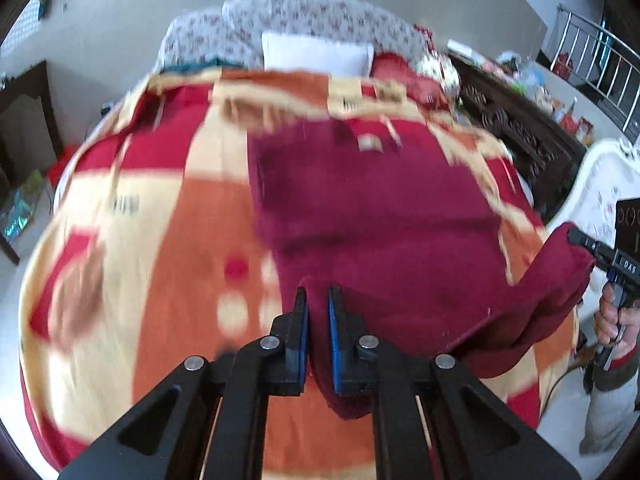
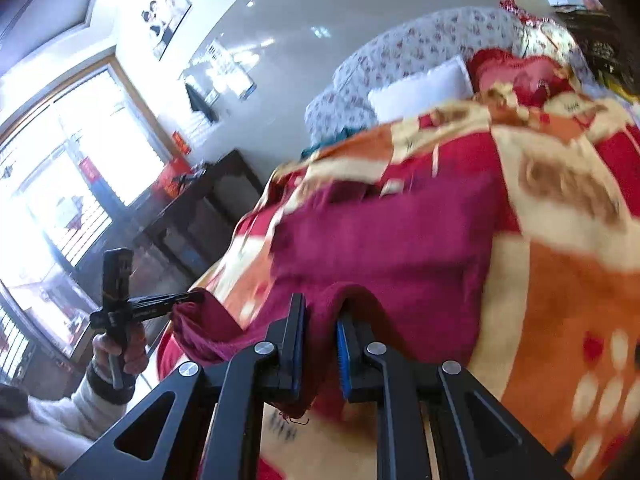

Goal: Fold small clothes

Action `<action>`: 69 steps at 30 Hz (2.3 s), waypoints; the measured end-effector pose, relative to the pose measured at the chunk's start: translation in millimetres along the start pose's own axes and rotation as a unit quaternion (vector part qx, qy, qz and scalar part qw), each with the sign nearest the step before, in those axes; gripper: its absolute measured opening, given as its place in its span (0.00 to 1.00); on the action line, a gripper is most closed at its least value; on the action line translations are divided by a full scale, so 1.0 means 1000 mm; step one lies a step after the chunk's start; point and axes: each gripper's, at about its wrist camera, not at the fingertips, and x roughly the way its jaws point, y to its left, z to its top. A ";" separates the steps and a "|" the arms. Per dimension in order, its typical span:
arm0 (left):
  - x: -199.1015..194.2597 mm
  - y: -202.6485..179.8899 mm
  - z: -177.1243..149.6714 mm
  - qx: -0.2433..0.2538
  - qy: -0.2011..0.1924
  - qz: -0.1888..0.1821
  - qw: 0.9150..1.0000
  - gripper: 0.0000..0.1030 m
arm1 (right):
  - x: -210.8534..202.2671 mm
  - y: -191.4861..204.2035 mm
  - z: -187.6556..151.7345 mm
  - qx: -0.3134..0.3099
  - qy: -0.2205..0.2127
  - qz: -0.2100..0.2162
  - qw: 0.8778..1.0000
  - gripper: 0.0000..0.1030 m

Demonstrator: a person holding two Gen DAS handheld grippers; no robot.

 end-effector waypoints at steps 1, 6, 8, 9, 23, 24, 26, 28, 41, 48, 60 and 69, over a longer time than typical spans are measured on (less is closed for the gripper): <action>0.007 0.002 0.019 -0.003 -0.008 -0.001 1.000 0.08 | 0.009 -0.005 0.013 -0.001 -0.004 -0.007 1.000 0.15; 0.065 0.009 0.096 -0.018 -0.020 0.031 0.999 0.08 | 0.056 -0.055 0.065 0.038 -0.014 -0.059 0.997 0.15; 0.091 0.015 0.111 -0.031 -0.011 0.042 0.999 0.08 | 0.080 -0.084 0.078 0.079 -0.009 -0.071 0.994 0.15; 0.104 0.018 0.117 -0.038 -0.005 0.046 0.998 0.08 | 0.086 -0.093 0.082 0.087 -0.007 -0.076 0.993 0.15; 0.124 0.037 0.160 -0.076 -0.062 0.087 0.991 0.42 | 0.106 -0.137 0.101 0.157 -0.049 -0.084 0.983 0.72; 0.118 0.038 0.161 -0.077 -0.068 0.091 0.991 0.42 | 0.098 -0.135 0.103 0.158 -0.071 -0.086 0.981 0.77; 0.113 0.037 0.160 -0.070 -0.067 0.088 0.991 0.43 | 0.083 -0.129 0.106 0.154 -0.088 -0.074 0.981 0.77; 0.110 0.033 0.155 -0.057 -0.065 0.078 0.993 0.63 | 0.077 -0.120 0.107 0.132 -0.084 -0.080 0.984 0.77; 0.163 0.029 0.147 -0.052 -0.030 0.056 0.997 0.85 | 0.162 -0.116 0.102 0.041 0.035 -0.161 0.985 0.62; 0.188 0.022 0.153 -0.009 0.006 0.087 0.996 0.08 | 0.161 -0.114 0.103 0.023 0.018 -0.185 0.982 0.10; 0.198 0.045 0.168 -0.038 -0.033 0.196 0.979 0.00 | 0.178 -0.138 0.101 0.027 0.033 -0.262 0.964 0.13; 0.153 0.032 0.144 -0.037 -0.036 0.127 0.991 0.55 | 0.131 -0.069 0.093 -0.040 0.004 -0.231 0.972 0.45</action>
